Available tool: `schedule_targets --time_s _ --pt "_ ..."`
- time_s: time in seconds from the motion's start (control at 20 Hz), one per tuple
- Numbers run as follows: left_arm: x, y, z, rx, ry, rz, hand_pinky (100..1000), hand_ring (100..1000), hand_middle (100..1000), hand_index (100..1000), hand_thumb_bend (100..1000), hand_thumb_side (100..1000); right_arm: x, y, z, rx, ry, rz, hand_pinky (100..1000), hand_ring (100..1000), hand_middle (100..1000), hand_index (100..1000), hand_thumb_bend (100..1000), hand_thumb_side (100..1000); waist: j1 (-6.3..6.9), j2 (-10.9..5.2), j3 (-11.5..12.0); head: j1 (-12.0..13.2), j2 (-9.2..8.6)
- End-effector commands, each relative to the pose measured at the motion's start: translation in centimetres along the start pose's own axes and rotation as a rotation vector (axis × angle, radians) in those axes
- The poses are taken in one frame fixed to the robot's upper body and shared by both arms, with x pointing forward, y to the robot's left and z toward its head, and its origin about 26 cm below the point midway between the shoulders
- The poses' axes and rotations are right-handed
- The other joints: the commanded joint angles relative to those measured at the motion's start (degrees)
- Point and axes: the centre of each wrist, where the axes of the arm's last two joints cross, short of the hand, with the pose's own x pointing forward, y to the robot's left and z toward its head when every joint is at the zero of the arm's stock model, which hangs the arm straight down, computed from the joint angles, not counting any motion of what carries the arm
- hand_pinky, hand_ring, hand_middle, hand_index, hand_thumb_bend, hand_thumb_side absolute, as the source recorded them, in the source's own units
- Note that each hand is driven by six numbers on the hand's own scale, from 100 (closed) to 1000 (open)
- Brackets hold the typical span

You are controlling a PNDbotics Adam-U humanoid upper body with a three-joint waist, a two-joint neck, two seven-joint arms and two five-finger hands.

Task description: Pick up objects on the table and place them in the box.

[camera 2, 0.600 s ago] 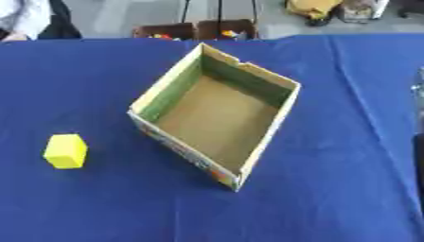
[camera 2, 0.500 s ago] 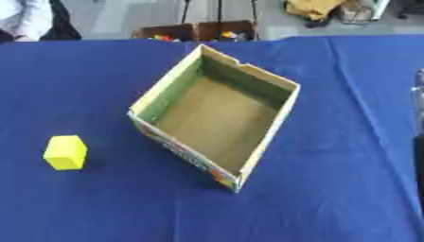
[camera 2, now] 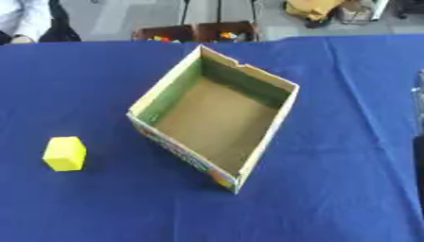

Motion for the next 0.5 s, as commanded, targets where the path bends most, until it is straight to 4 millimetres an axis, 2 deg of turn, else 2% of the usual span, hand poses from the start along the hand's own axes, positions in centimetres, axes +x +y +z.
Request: schedule_targets --time_s 0.05,0.3,0.5 --pt "0.6 1.6 -1.1 -0.202 0.017 -0.187 715 854 933 1000 100 997 0.5 -0.3 -0.8 0.008 -0.034 -0.002 755 746 676 825 100 532 0.92 -1.6 -0.2 0.1 -0.2" --pt "1.1 2.2 -2.3 -0.498 0.038 -0.376 679 810 948 1000 100 1000 0.5 -0.1 -0.7 0.018 -0.031 -0.011 755 746 675 824 100 532 1.17 -1.96 -0.7 0.5 -0.1" --pt "1.1 2.0 -3.4 -0.745 0.054 -0.466 743 872 961 1000 100 956 0.6 0.1 -0.7 0.029 -0.03 -0.021 755 746 673 825 100 535 1.34 -2.12 -1.2 0.9 0.03"
